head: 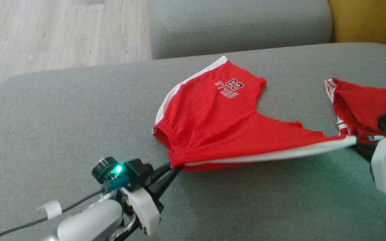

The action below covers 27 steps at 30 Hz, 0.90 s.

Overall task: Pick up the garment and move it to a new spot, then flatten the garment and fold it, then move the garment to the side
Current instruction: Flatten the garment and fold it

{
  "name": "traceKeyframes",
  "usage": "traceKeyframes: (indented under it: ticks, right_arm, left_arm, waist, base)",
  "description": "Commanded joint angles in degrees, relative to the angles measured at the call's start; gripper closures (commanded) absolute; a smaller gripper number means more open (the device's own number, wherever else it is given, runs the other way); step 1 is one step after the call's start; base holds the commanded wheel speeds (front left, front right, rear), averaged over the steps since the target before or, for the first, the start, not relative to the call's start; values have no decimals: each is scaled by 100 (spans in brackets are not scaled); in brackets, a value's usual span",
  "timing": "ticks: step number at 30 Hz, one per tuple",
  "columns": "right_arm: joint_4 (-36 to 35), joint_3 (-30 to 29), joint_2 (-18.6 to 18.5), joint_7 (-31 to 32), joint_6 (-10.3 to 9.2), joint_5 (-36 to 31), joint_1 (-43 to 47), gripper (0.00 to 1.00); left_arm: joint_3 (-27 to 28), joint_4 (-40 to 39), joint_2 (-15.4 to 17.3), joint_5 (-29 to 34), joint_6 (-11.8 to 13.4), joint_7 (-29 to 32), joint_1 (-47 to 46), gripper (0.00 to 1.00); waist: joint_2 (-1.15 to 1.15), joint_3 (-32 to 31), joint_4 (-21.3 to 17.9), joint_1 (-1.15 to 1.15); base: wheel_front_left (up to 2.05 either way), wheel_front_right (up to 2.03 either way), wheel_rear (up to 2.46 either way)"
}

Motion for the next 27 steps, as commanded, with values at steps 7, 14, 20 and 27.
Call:
traceKeyframes:
  ticks: [7, 14, 20, 27]
  right_arm:
    - [-178, -873, 16, -462, -5, -858, -486, 100]
    - [127, -1265, 512, -734, -5, -1654, -1305, 100]
    - [692, -1117, 834, -809, -5, -2195, -2256, 100]
    - [1397, -627, 961, -915, -5, -2474, -3059, 100]
  left_arm:
    - [688, -123, 120, -186, 400, -28, -603, 100]
    - [940, 275, -163, -251, 575, -63, -992, 100]
    - [1030, 586, -463, -199, 604, -185, -1324, 100]
    - [1045, 982, -888, -173, 484, -303, -1653, 100]
  waist:
    - [0, 594, 225, 0]
    - [0, 1175, 529, 0]
    - [0, 1626, 894, 0]
    - [0, 2056, 1317, 0]
  base:
    - [0, 0, 0]
    - [0, 0, 0]
    - [0, 0, 0]
    - [0, 0, 0]
